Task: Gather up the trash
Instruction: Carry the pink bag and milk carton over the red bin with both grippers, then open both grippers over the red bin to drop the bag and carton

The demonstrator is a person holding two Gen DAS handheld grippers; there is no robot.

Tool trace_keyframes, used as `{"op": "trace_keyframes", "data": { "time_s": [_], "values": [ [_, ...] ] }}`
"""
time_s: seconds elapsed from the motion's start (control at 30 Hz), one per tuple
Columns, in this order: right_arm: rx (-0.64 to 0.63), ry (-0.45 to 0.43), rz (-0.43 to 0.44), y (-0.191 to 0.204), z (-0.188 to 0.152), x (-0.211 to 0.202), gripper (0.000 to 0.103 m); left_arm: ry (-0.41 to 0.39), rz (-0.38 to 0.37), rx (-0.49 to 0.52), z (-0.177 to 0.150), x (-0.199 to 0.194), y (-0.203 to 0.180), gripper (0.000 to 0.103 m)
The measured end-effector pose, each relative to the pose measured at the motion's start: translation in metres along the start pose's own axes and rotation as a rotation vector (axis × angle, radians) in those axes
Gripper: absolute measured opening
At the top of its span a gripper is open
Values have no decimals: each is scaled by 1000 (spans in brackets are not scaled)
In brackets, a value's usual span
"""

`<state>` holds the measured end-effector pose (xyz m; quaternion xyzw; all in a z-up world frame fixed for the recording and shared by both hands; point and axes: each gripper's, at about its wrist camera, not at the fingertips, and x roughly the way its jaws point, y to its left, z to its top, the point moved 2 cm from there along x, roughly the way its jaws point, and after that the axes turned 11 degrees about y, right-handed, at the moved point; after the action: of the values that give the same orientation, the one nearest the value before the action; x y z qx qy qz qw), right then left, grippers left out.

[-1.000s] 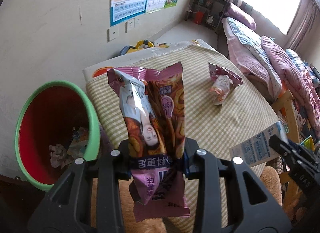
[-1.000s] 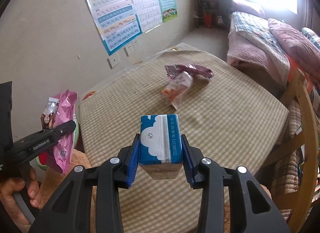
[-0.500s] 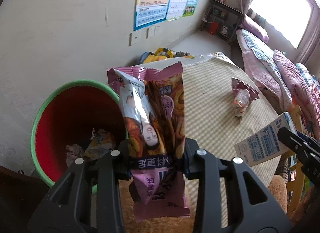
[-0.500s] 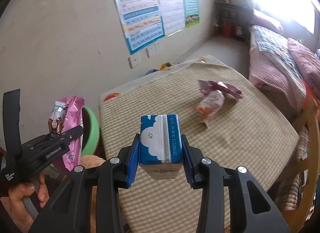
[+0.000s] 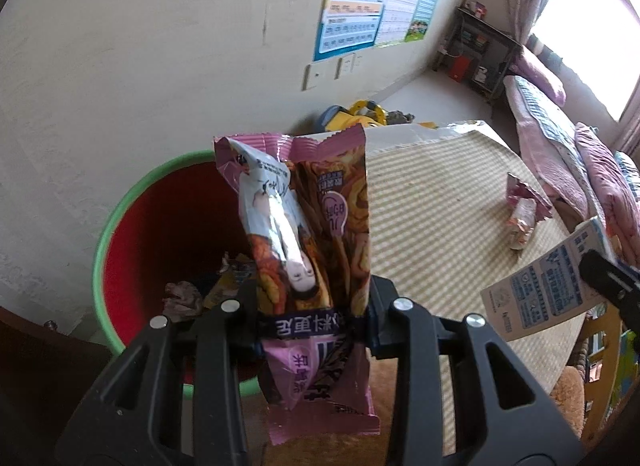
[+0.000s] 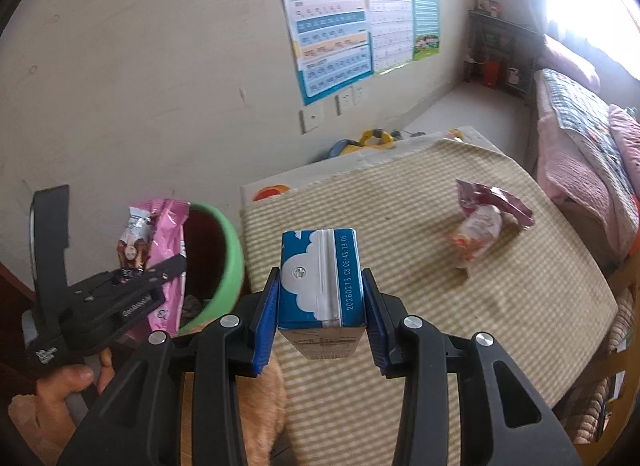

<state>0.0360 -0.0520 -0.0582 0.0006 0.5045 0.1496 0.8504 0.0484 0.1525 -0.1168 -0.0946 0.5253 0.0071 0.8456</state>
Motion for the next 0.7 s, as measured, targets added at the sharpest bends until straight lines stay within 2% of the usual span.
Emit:
{"op": "trace_keyframes", "data": {
  "time_s": [0.23, 0.47, 0.6, 0.67, 0.7],
  "values": [
    [-53, -2, 93, 39, 25, 7, 37, 7, 49, -65, -1, 5, 37, 34],
    [-100, 32, 216, 87, 48, 26, 38, 39, 107, -150, -9, 13, 85, 34],
    [-130, 59, 257, 111, 53, 37, 38, 53, 131, -195, -14, 15, 104, 34],
    [-134, 76, 283, 120, 55, 44, 40, 61, 137, -218, -17, 17, 113, 39],
    [-131, 92, 303, 124, 55, 49, 46, 63, 137, -224, -17, 18, 114, 48]
  ]
}}
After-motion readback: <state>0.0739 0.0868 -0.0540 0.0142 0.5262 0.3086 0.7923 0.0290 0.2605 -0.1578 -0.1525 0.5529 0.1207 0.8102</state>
